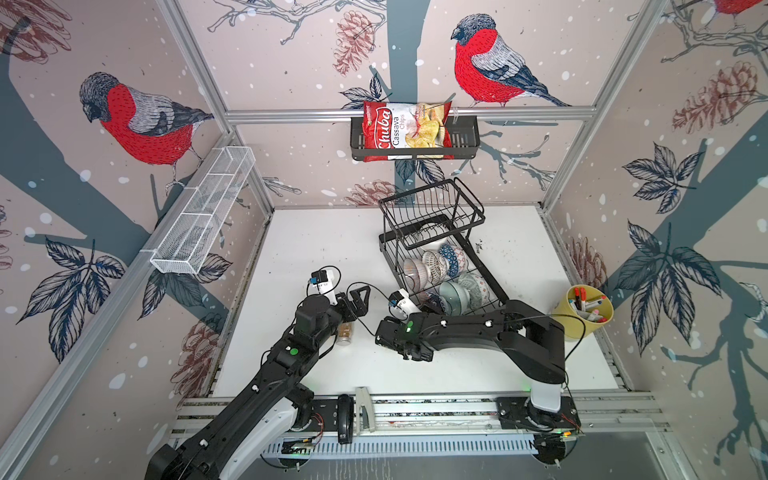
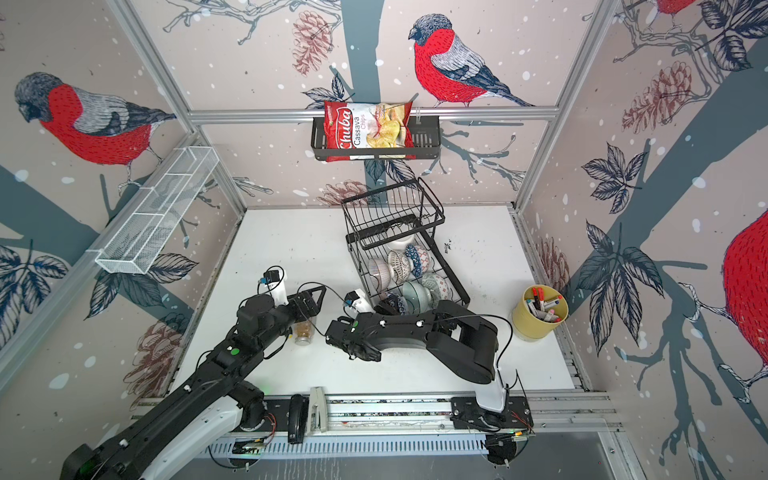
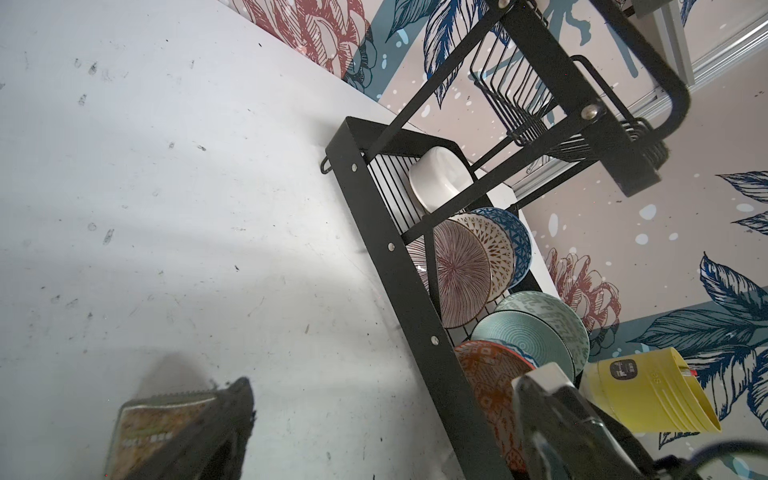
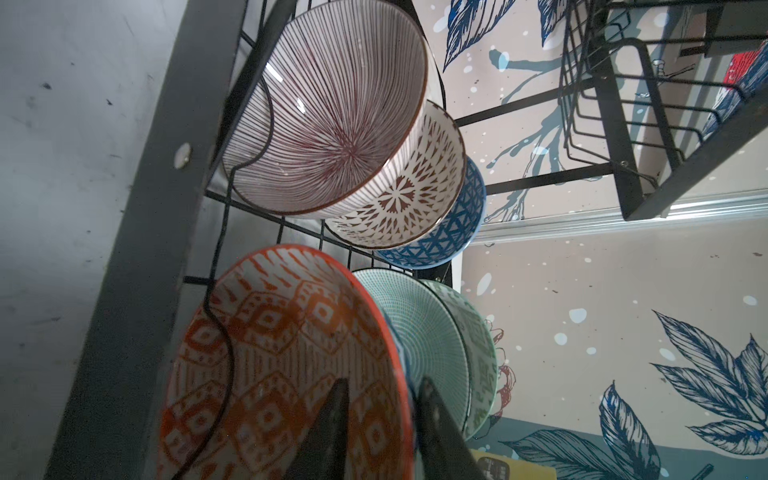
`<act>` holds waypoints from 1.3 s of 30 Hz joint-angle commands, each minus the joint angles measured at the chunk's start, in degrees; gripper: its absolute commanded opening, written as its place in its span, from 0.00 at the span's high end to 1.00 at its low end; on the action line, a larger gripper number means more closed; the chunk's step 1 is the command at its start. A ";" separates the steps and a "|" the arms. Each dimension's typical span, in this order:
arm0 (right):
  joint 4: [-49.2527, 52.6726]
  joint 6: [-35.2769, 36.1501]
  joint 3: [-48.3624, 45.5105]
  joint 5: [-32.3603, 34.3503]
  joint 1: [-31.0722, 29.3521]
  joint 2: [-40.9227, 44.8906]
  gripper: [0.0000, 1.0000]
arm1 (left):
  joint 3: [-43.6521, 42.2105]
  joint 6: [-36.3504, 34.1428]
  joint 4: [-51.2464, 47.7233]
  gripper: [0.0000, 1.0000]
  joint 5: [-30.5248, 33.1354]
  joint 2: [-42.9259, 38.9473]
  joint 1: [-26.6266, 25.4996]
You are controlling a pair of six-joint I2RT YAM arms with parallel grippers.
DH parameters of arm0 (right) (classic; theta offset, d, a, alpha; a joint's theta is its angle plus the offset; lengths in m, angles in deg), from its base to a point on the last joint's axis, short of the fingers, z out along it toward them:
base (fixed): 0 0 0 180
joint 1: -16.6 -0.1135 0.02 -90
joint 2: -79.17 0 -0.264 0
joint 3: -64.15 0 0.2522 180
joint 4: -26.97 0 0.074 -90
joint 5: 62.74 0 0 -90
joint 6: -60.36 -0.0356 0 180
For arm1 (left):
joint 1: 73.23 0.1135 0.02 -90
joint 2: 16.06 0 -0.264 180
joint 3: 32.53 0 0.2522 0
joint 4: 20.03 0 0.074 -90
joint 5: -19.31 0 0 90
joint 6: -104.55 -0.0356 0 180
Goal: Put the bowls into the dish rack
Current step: 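Press the orange-patterned bowl upright against the blue-patterned bowl with the right gripper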
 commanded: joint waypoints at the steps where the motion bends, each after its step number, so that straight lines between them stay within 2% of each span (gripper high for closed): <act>1: -3.93 0.43 0.07 -10.03 -0.29 0.04 0.71 | -0.21 -0.04 0.19 0.04 -0.42 -0.07 0.10; 16: -7.47 2.41 1.58 -15.34 -0.29 0.56 0.70 | -0.72 0.17 -0.50 0.04 -0.15 -1.20 0.05; 30: -8.61 1.06 0.87 -15.26 2.27 1.01 0.66 | -0.04 -0.12 -1.04 0.04 0.20 -0.21 0.05; 39: -9.94 1.10 -1.16 -15.18 3.72 1.50 0.69 | 0.49 -0.28 -1.49 0.04 0.74 0.60 0.11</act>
